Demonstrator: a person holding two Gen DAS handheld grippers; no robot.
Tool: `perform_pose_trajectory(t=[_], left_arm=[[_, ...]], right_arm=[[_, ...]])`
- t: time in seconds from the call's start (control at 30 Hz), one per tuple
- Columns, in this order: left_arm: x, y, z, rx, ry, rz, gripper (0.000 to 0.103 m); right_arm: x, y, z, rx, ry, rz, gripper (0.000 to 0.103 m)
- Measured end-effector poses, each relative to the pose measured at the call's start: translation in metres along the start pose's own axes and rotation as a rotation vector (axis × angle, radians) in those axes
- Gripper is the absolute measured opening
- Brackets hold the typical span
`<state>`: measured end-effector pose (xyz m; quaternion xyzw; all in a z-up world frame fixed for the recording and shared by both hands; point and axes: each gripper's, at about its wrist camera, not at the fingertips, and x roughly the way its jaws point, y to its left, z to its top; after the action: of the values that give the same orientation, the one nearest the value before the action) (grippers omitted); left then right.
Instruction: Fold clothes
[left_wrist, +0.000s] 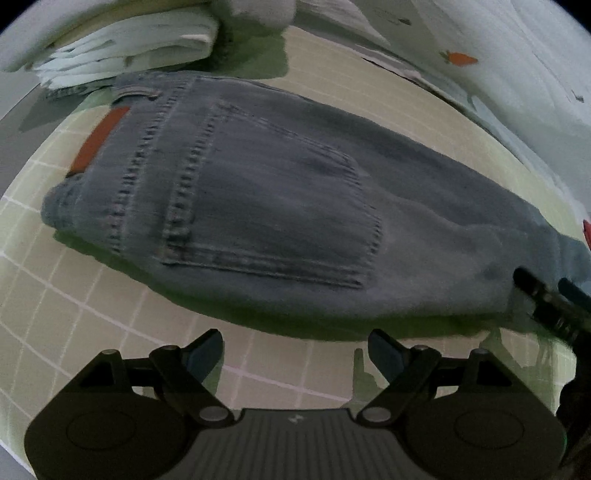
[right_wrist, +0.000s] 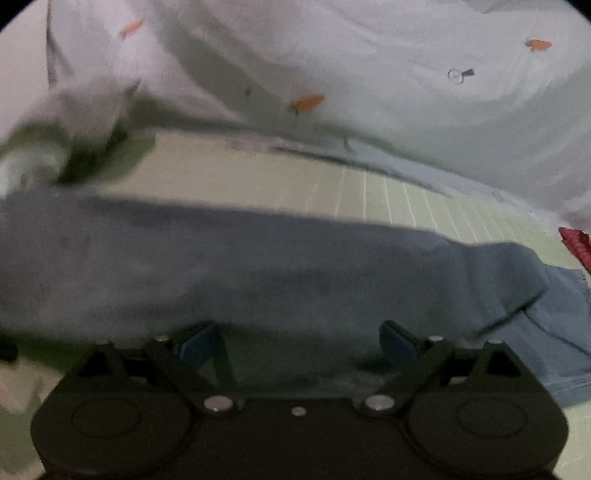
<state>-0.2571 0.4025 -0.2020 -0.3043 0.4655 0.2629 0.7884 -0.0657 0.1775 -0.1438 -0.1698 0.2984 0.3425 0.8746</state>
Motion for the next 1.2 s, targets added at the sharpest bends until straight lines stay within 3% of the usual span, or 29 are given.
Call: perform_pose_trajectory(t=[0.17, 0.33, 0.47, 0.67, 0.8, 0.9, 1.0, 1.07, 1.13, 1.2], left_arm=[[0.002, 0.012, 0.010, 0.004, -0.006, -0.004, 0.086], [0.002, 0.010, 0.017, 0.068, -0.022, -0.003, 0.086], [-0.005, -0.019, 0.018, 0.261, -0.080, -0.008, 0.086], [-0.007, -0.067, 0.009, 0.520, -0.136, -0.166, 0.079], [0.000, -0.095, 0.001, 0.680, -0.135, -0.189, 0.078], [0.010, -0.106, -0.001, 0.725, -0.116, -0.188, 0.070], [0.018, -0.109, 0.003, 0.723, -0.096, -0.175, 0.055], [0.022, -0.108, 0.007, 0.706, -0.088, -0.171, 0.040], [0.025, -0.105, 0.013, 0.665, -0.080, -0.171, 0.011], [0.025, -0.097, 0.023, 0.569, -0.068, -0.207, 0.006]], right_arm=[[0.019, 0.008, 0.023, 0.033, -0.007, -0.002, 0.095], [0.011, -0.003, 0.006, 0.078, 0.039, -0.050, 0.095], [-0.005, -0.021, -0.024, 0.092, 0.113, -0.119, 0.096], [-0.019, -0.044, -0.044, 0.190, 0.163, -0.186, 0.096], [-0.023, -0.045, -0.049, 0.198, 0.165, -0.187, 0.096], [-0.020, -0.043, -0.051, 0.203, 0.176, -0.180, 0.096], [-0.018, -0.043, -0.051, 0.207, 0.180, -0.176, 0.096], [-0.017, -0.044, -0.051, 0.211, 0.182, -0.176, 0.096], [-0.014, -0.046, -0.052, 0.219, 0.188, -0.176, 0.096], [-0.012, -0.047, -0.052, 0.231, 0.192, -0.180, 0.096]])
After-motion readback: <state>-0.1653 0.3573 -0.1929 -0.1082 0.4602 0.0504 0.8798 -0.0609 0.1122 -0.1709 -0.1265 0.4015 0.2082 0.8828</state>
